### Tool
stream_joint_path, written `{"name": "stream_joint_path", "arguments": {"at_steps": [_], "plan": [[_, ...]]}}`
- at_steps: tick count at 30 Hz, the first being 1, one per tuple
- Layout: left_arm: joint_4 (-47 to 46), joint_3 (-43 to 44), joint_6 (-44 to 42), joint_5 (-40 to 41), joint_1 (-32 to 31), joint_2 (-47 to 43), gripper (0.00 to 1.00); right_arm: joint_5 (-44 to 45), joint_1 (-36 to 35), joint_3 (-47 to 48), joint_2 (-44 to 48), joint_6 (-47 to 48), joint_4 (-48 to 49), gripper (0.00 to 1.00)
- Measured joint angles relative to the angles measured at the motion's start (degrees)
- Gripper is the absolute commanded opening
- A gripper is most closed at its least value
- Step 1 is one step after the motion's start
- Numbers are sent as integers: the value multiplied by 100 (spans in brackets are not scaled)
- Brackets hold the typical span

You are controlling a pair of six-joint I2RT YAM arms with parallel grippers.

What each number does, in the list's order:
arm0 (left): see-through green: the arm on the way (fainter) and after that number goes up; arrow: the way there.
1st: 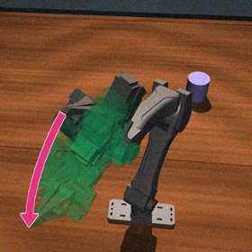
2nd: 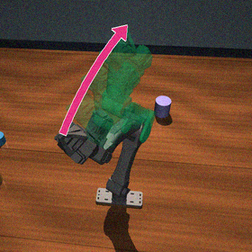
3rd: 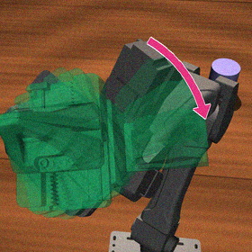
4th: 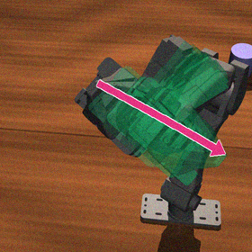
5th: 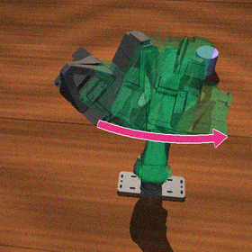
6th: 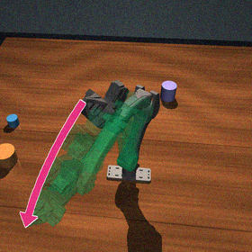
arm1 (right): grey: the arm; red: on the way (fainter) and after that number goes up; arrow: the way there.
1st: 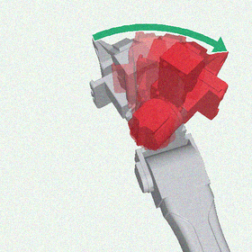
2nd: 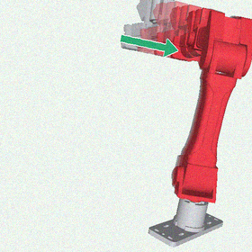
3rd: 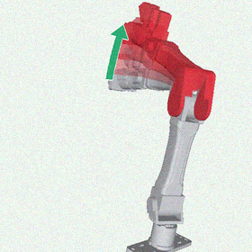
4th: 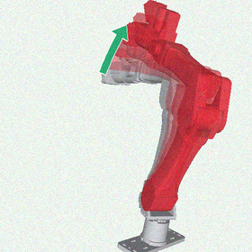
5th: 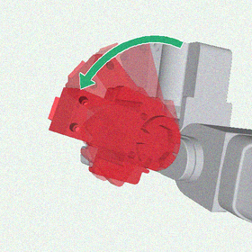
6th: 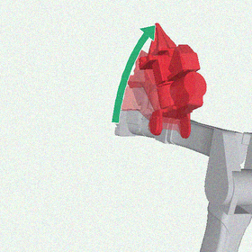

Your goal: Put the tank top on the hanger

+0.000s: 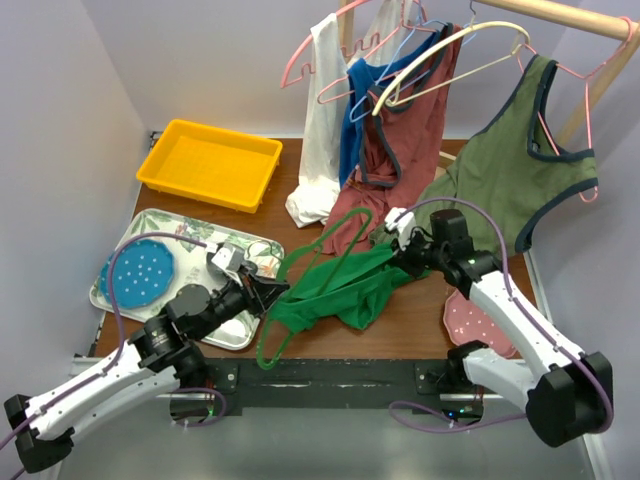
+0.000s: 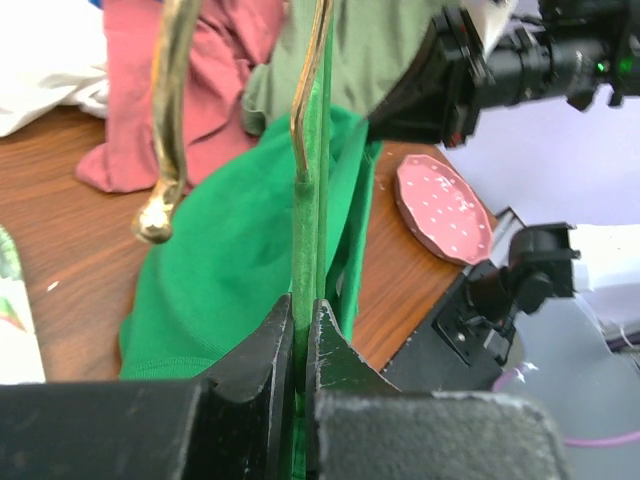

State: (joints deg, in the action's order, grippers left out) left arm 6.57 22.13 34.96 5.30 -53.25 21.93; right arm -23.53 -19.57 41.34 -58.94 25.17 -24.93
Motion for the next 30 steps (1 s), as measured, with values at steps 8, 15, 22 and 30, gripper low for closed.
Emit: {"name": "stream_joint_path", "arguments": {"at_steps": [8, 15, 22, 30], "plan": [[-358, -42, -238, -673, 0, 13, 0, -26, 728, 214, 92, -581, 24, 0], [-374, 39, -520, -1047, 0, 575, 0, -52, 1045, 874, -144, -866, 31, 0], [-76, 540, -885, -1045, 0, 1115, 0, -105, 1178, 1246, -186, -951, -57, 0], [227, 1040, -1290, -1119, 0, 1687, 0, -157, 1220, 1532, -184, -929, -299, 0]]}}
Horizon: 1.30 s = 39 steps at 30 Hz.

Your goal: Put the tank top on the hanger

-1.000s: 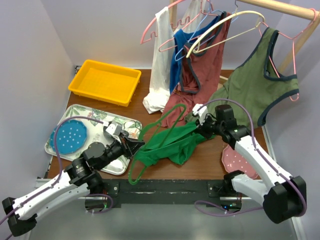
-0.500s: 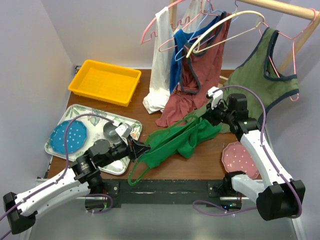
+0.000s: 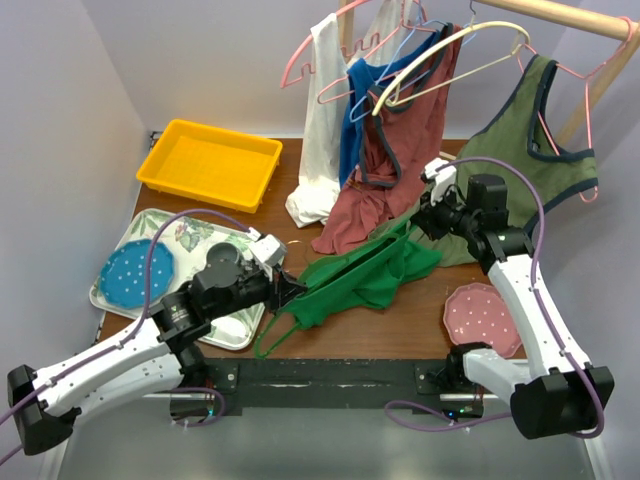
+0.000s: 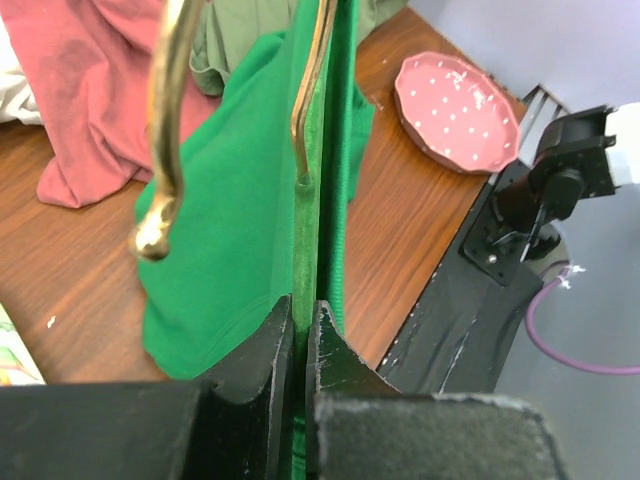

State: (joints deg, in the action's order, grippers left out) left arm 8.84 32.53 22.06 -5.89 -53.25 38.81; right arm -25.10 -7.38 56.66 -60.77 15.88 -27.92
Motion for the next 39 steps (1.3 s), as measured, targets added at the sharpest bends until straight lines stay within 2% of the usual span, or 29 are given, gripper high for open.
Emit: {"name": "stream_joint_path", "arguments": {"at_steps": [5, 13, 14, 16, 20, 21, 23, 24, 26, 29, 30, 35, 39], "plan": [[195, 302, -254, -46, 0, 330, 0, -208, 4, 457, -26, 61, -232, 0], [330, 852, -588, -304, 0, 907, 0, -1097, -44, 929, -35, 177, -730, 2], [334, 925, -638, -337, 0, 999, 0, -1174, -92, 1008, -35, 210, -855, 4], [361, 1067, -695, -389, 0, 1158, 0, -1250, -190, 1200, -35, 291, -1080, 17], [435, 1349, -824, -433, 0, 1340, 0, -1362, -358, 1764, -31, 560, -1615, 31], [468, 1408, -844, -433, 0, 1349, 0, -1368, -378, 1926, -22, 638, -1742, 40], [592, 1543, -920, -431, 0, 1351, 0, -1362, -387, 2214, 13, 767, -1980, 48], [640, 1611, -935, -433, 0, 1351, 0, -1351, -387, 2411, 48, 855, -2142, 56], [717, 1759, -984, -439, 0, 1351, 0, -1329, -387, 2697, 125, 940, -2363, 63], [870, 2024, -1123, -511, 0, 1351, 0, -1309, -387, 3126, 238, 1209, -2721, 87], [942, 2142, -1211, -573, 0, 1346, 0, -1320, -387, 3263, 282, 1416, -2911, 91], [1499, 2857, -1740, -942, 0, 1394, 0, -1526, -389, 3705, 214, 2358, -4116, 94], [1893, 3519, -2155, -1237, 0, 1589, 0, -1626, -446, 3799, 96, 2903, -4555, 96]]}}
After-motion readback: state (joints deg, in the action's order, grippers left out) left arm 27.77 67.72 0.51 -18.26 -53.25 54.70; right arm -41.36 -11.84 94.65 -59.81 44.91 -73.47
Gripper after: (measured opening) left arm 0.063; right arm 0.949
